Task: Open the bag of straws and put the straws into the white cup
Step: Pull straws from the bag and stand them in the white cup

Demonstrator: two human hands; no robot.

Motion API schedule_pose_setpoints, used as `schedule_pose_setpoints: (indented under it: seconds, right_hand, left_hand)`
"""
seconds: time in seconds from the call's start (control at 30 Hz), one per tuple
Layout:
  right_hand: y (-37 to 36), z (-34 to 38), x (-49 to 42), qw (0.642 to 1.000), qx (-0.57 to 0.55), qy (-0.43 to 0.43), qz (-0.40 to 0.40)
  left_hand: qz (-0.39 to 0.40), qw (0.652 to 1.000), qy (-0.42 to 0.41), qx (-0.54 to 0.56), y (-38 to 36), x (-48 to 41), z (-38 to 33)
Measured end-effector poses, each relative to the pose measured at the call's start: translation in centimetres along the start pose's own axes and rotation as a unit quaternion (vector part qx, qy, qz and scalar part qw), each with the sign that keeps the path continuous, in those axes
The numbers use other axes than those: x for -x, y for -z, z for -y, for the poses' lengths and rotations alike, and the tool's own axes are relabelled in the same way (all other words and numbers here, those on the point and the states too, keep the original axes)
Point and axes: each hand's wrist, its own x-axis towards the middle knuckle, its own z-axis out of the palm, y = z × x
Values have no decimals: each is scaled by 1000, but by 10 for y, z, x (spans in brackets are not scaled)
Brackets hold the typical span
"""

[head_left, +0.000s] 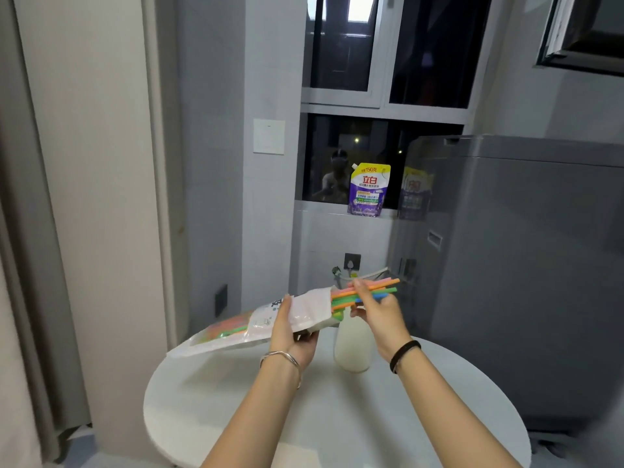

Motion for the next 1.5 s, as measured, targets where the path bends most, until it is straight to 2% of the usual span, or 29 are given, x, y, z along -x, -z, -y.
schedule_pose_setpoints:
  seconds: [0.1, 0.17, 0.33, 0.43, 0.53, 0.63, 0.7, 0.93, 1.1, 1.5]
  right_hand:
    - [14, 7, -17, 994, -78, 32, -69]
    - [16, 8, -27, 987, -138, 35, -74]
    - [-12, -4, -38, 1000, -16, -24, 12]
    - [-14, 1, -48, 1000, -28, -12, -4]
    - [-9, 16, -60, 992, -107, 17, -62]
    - [-3, 34, -75, 960, -258, 18, -104]
    - [2, 44, -88, 952, -284, 22, -110]
    - [24, 63, -130, 975, -150, 82, -141]
    - [32, 50, -144, 980, -100, 90, -144]
    - [26, -41, -163, 993, 43, 22, -107]
  left_hand:
    - [-11, 1000, 0, 29, 0, -12, -8]
    - [-1, 1000, -1, 30, -4, -17, -7]
    - [12, 1000, 19, 14, -24, -24, 10]
    - [4, 1000, 11, 10, -28, -30, 8]
    - [-14, 1000, 4, 13, -27, -40, -1]
    - [-41, 999, 5, 14, -23, -51, -6]
    - [-48, 999, 5, 9, -21, -59, -8]
    - [-42, 999, -16, -13, -16, -86, -13]
    - [-25, 999, -25, -27, -14, -97, -8]
    - [-11, 999, -17, -43, -5, -112, 8]
